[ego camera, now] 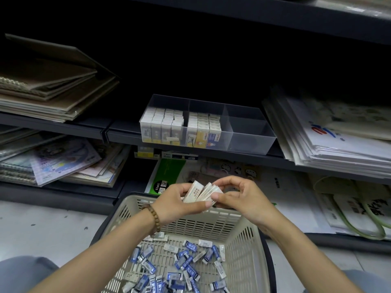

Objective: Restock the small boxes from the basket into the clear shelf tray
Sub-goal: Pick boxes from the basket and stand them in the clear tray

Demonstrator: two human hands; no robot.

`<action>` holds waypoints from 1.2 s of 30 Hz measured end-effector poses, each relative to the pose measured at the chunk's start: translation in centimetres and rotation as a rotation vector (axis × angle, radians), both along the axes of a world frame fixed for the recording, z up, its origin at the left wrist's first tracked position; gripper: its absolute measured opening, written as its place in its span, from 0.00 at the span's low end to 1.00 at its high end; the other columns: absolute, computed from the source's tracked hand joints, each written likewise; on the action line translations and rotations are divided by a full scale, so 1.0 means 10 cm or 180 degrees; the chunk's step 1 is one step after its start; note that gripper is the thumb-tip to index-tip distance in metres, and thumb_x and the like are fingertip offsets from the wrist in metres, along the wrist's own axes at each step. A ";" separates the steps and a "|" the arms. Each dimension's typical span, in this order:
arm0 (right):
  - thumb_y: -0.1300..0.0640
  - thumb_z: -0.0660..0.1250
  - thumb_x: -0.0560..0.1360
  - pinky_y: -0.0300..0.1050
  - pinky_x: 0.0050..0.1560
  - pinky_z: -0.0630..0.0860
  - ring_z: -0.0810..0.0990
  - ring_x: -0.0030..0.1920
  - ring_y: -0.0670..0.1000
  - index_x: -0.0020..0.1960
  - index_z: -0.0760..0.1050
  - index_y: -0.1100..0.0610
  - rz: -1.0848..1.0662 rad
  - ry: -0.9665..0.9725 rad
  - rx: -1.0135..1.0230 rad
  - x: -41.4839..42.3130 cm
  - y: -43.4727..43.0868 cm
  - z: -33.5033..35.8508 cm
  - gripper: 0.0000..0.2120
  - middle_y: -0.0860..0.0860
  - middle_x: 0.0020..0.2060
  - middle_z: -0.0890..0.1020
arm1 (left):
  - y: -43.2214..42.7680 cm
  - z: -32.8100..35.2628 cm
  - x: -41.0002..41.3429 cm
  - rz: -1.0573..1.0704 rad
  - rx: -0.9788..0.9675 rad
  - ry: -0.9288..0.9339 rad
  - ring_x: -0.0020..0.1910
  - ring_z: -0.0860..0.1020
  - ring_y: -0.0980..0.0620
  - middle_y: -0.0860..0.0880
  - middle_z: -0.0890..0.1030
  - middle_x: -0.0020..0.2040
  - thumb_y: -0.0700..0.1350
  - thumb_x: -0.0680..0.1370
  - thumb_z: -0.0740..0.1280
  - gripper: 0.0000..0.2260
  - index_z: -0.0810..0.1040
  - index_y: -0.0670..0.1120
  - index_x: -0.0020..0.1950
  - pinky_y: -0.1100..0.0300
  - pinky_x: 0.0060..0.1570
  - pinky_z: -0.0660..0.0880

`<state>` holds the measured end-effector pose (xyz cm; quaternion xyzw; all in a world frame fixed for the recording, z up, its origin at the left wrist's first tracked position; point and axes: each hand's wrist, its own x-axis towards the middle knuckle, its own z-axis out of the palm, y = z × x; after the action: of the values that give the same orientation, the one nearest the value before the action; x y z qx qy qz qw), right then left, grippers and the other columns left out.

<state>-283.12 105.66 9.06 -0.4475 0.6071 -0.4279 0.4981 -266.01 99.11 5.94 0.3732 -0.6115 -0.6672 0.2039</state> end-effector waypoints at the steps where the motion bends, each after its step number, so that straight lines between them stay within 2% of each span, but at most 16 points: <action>1: 0.65 0.72 0.70 0.35 0.39 0.78 0.84 0.40 0.50 0.53 0.77 0.60 -0.0016 0.0011 0.0007 0.01 0.00 -0.01 0.12 0.60 0.48 0.83 | 0.00 0.00 0.01 -0.0040 -0.0103 -0.0050 0.40 0.81 0.62 0.57 0.84 0.39 0.44 0.69 0.74 0.11 0.80 0.49 0.51 0.67 0.41 0.78; 4: 0.63 0.73 0.69 0.37 0.42 0.80 0.85 0.42 0.51 0.55 0.76 0.59 -0.0196 -0.0007 0.0011 0.02 0.00 -0.03 0.15 0.58 0.50 0.82 | -0.02 0.01 0.00 -0.0051 -0.0145 0.0033 0.41 0.81 0.60 0.55 0.84 0.40 0.43 0.70 0.74 0.11 0.80 0.47 0.52 0.66 0.43 0.79; 7: 0.60 0.74 0.68 0.42 0.50 0.81 0.84 0.47 0.52 0.58 0.76 0.57 -0.0282 -0.0279 0.0092 -0.01 -0.03 -0.02 0.20 0.55 0.53 0.82 | -0.08 0.07 -0.02 0.0026 -0.0189 0.0124 0.41 0.81 0.58 0.51 0.83 0.44 0.42 0.69 0.74 0.15 0.78 0.45 0.54 0.65 0.42 0.78; 11: 0.57 0.73 0.66 0.40 0.52 0.80 0.83 0.52 0.52 0.58 0.77 0.58 -0.0167 -0.0696 0.0192 -0.05 -0.06 0.06 0.21 0.55 0.51 0.84 | -0.17 0.15 -0.09 0.0111 -0.0301 0.0132 0.42 0.80 0.52 0.46 0.81 0.45 0.42 0.69 0.74 0.17 0.75 0.41 0.55 0.58 0.47 0.79; 14: 0.60 0.69 0.72 0.38 0.50 0.80 0.83 0.52 0.52 0.58 0.77 0.60 -0.0257 -0.0697 0.0025 -0.13 -0.11 0.19 0.14 0.57 0.51 0.84 | -0.23 0.25 -0.19 0.0130 -0.0109 0.0461 0.45 0.82 0.54 0.46 0.82 0.47 0.43 0.75 0.66 0.09 0.76 0.41 0.54 0.61 0.45 0.80; 17: 0.60 0.70 0.71 0.35 0.47 0.78 0.83 0.53 0.50 0.58 0.77 0.59 -0.0220 -0.0729 -0.0244 -0.32 -0.19 0.45 0.16 0.55 0.51 0.84 | -0.37 0.42 -0.26 0.0466 0.0325 0.1027 0.47 0.83 0.53 0.46 0.82 0.52 0.42 0.80 0.58 0.10 0.76 0.41 0.55 0.64 0.43 0.79; 20: 0.59 0.71 0.68 0.33 0.45 0.78 0.84 0.50 0.48 0.57 0.78 0.56 -0.0355 -0.0507 -0.0619 -0.60 -0.38 0.83 0.17 0.53 0.49 0.85 | -0.54 0.58 -0.20 0.0890 0.0173 0.1350 0.48 0.83 0.50 0.48 0.82 0.52 0.42 0.80 0.56 0.10 0.76 0.43 0.55 0.62 0.44 0.80; 24: 0.64 0.68 0.73 0.34 0.41 0.79 0.85 0.45 0.51 0.59 0.74 0.60 -0.0586 0.0043 -0.0589 -0.98 -0.79 1.18 0.14 0.57 0.47 0.85 | -0.78 0.73 0.04 0.1410 -0.0827 0.1357 0.47 0.83 0.53 0.48 0.83 0.50 0.46 0.80 0.56 0.10 0.75 0.48 0.54 0.63 0.42 0.80; 28: 0.66 0.69 0.72 0.36 0.38 0.81 0.81 0.44 0.53 0.62 0.71 0.68 -0.0317 0.1120 -0.0012 -1.04 -1.17 1.09 0.19 0.60 0.50 0.79 | -0.99 0.76 0.31 0.1921 -0.2076 0.0743 0.50 0.78 0.66 0.59 0.83 0.47 0.55 0.77 0.56 0.13 0.77 0.55 0.54 0.65 0.49 0.73; 32: 0.61 0.72 0.72 0.40 0.46 0.77 0.78 0.49 0.50 0.64 0.72 0.64 0.0071 0.2331 0.0288 -0.88 -1.40 0.83 0.23 0.59 0.55 0.80 | -1.09 0.65 0.34 0.1949 -0.2315 0.0514 0.52 0.75 0.70 0.67 0.80 0.49 0.54 0.77 0.58 0.10 0.78 0.60 0.52 0.76 0.48 0.70; 33: 0.60 0.73 0.71 0.39 0.46 0.75 0.77 0.50 0.48 0.65 0.72 0.62 0.0057 0.2426 0.0312 -0.85 -1.43 0.78 0.23 0.57 0.56 0.80 | -1.12 0.60 0.33 0.1922 -0.2289 0.0477 0.54 0.75 0.69 0.64 0.80 0.51 0.54 0.77 0.58 0.10 0.78 0.60 0.52 0.74 0.53 0.70; 34: 0.59 0.73 0.71 0.37 0.45 0.73 0.77 0.49 0.47 0.65 0.72 0.61 -0.0031 0.2420 0.0342 -0.83 -1.44 0.74 0.24 0.55 0.56 0.79 | -1.14 0.53 0.30 0.1899 -0.2248 0.0400 0.58 0.74 0.66 0.59 0.81 0.53 0.54 0.76 0.58 0.11 0.78 0.58 0.53 0.66 0.59 0.70; 35: 0.58 0.73 0.71 0.37 0.45 0.73 0.78 0.49 0.47 0.65 0.73 0.61 -0.0164 0.2274 0.0402 -0.83 -1.45 0.71 0.24 0.54 0.56 0.80 | -1.15 0.47 0.28 0.1866 -0.2184 0.0280 0.62 0.72 0.61 0.52 0.79 0.57 0.55 0.76 0.58 0.13 0.78 0.56 0.56 0.56 0.64 0.69; 36: 0.59 0.73 0.71 0.37 0.45 0.75 0.79 0.49 0.48 0.64 0.73 0.63 -0.0297 0.1896 0.0475 -0.86 -1.45 0.70 0.24 0.54 0.55 0.80 | -1.17 0.43 0.27 0.1836 -0.2113 0.0176 0.67 0.68 0.57 0.49 0.76 0.63 0.56 0.76 0.57 0.16 0.78 0.55 0.58 0.51 0.68 0.65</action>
<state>-291.71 91.14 16.09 -0.4871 0.7760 -0.2546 0.3095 -263.31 87.43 10.19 0.4249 -0.6579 -0.3601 0.5069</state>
